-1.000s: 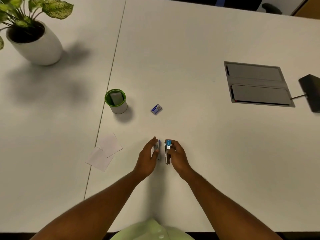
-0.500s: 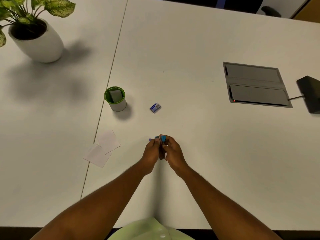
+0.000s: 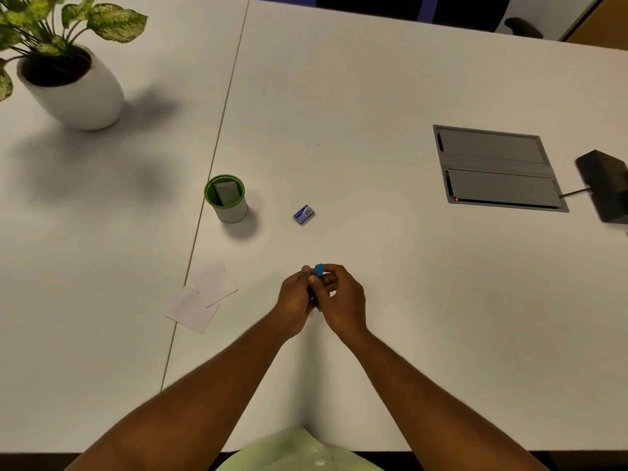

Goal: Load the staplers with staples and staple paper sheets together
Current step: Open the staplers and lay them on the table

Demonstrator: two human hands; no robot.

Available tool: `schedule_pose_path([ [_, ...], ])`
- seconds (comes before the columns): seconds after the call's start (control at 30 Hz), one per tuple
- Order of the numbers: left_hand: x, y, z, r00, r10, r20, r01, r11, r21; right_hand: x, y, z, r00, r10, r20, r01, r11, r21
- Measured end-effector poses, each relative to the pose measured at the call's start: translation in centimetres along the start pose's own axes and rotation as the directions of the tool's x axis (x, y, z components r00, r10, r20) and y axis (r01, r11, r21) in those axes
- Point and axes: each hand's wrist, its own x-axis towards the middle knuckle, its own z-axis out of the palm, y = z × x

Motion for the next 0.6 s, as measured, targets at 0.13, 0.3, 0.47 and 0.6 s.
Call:
schedule_pose_path([
  [0.13, -0.1, 0.0, -0.4, 1.0, 0.009, -0.005, -0.009, 1.0, 0.014, 0.5, 0.2, -0.1, 0.999, 0.007, 0.034, -0.005, 0.999, -0.038],
  [0.3, 0.3, -0.2, -0.4, 1.0, -0.009, -0.019, 0.01, 0.999, 0.032, 0.7, 0.3, 0.6, 0.996, 0.025, 0.081, -0.018, 0.997, -0.082],
  [0.47, 0.4, 0.0, 0.0, 0.998, -0.033, -0.059, 0.033, 0.999, 0.011, 0.7, 0.1, 0.9, 0.993, 0.004, 0.118, 0.012, 0.99, -0.138],
  [0.6, 0.5, -0.2, 0.1, 0.996, -0.038, -0.077, 0.037, 0.999, -0.014, 0.6, -0.1, 1.2, 0.992, -0.001, 0.125, 0.026, 0.979, -0.201],
])
